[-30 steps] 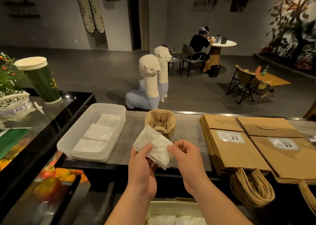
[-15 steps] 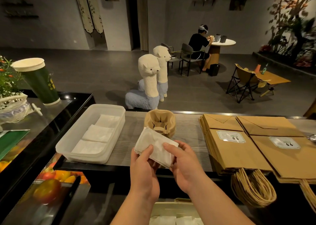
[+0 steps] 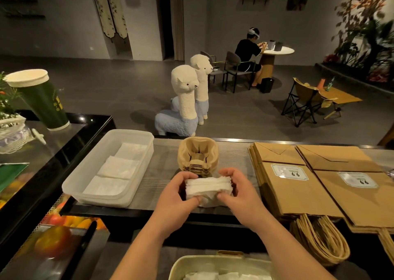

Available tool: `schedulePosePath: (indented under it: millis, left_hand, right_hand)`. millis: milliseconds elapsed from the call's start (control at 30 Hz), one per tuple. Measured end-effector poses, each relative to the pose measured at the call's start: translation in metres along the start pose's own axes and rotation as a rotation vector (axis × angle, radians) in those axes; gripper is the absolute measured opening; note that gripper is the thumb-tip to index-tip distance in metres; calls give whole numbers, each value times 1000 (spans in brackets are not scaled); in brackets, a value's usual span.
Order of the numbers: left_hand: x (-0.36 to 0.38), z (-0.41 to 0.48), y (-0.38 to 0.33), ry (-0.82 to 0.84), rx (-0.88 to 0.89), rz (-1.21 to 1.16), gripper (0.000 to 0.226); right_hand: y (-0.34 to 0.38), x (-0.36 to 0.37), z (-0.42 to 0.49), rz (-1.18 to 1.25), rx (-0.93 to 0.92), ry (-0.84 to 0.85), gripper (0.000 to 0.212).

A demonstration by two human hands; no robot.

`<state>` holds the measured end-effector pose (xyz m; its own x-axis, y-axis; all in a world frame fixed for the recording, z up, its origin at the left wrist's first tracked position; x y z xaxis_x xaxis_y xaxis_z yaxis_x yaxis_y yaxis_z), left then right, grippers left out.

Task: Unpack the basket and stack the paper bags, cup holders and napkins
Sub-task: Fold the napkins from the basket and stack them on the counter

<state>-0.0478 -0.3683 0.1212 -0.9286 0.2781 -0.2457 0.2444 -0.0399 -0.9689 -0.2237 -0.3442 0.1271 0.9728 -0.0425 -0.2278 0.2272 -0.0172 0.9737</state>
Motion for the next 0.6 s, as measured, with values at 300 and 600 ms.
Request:
schedulePosePath:
  millis: [300, 600]
  left_hand:
    - [19, 8, 2, -120, 47, -108, 70]
    - [6, 7, -5, -156, 138, -33, 63]
  right_hand:
    - [4, 12, 9, -6, -77, -32, 48]
    - [-2, 10, 10, 139, -35, -121, 38]
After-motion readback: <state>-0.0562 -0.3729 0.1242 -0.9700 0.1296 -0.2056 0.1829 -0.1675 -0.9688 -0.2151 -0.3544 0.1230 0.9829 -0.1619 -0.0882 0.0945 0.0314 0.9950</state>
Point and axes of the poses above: each hand's wrist, its own z-axis towards the middle knuckle, its own x-axis out of the palm, y = z × x, the point moved 8 cm from there along z, towards the middle knuckle, and after that the axes turned 2 degrees about z, right-handed, at the moved point
